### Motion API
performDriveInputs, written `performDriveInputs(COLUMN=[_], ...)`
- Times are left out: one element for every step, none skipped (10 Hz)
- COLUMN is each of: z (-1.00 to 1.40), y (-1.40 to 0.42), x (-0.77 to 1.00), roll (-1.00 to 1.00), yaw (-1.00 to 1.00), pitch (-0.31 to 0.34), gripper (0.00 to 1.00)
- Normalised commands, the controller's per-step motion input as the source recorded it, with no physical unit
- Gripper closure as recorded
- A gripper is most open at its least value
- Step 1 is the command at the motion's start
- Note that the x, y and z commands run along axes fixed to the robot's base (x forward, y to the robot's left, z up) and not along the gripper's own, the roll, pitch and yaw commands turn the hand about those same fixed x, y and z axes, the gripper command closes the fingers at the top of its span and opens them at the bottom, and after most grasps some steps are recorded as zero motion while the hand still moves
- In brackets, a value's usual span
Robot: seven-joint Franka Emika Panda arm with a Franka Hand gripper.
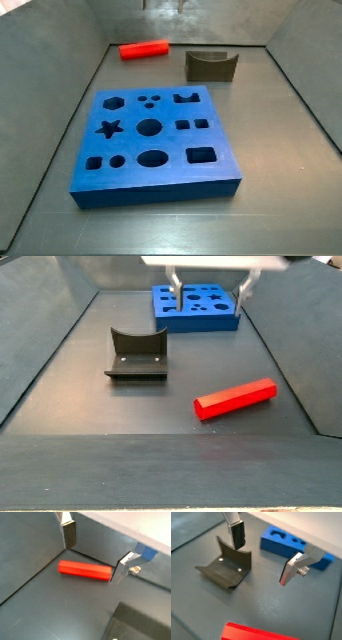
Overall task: Pick up the hexagon object. Move up. Place the hexagon object on the fixture. Regrasp the hexagon object. Move to above the board. Insert the hexagon object.
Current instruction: Pick up the hexagon object.
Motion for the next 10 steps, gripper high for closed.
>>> performDriveInputs(z=[-0.45,-0.51,0.0,-0.21,-0.33,-0.38,-0.39,-0.47,-0.65,-0.19], y=[0.0,0.0,0.0,0.4,0.38,0.63,0.68,0.71,0.68,0.33], x=[0.0,0.0,0.11,0.03,0.0,-0.26,-0.25,-0.2,-0.11,0.03], roll=[0.0,0.0,0.01,0.0,0.0,-0.02,-0.03,-0.05,-0.06,-0.09], yaw=[-1.0,-1.0,0.0,-0.6,-0.64,-0.33,-0.25,-0.2,-0.24,-0.15], pitch=[0.0,0.0,0.07,0.049,0.073,0.03,0.0,0.0,0.0,0.041], gripper=[0.0,0.0,0.0,0.0,0.0,0.0,0.0,0.0,0.0,0.0])
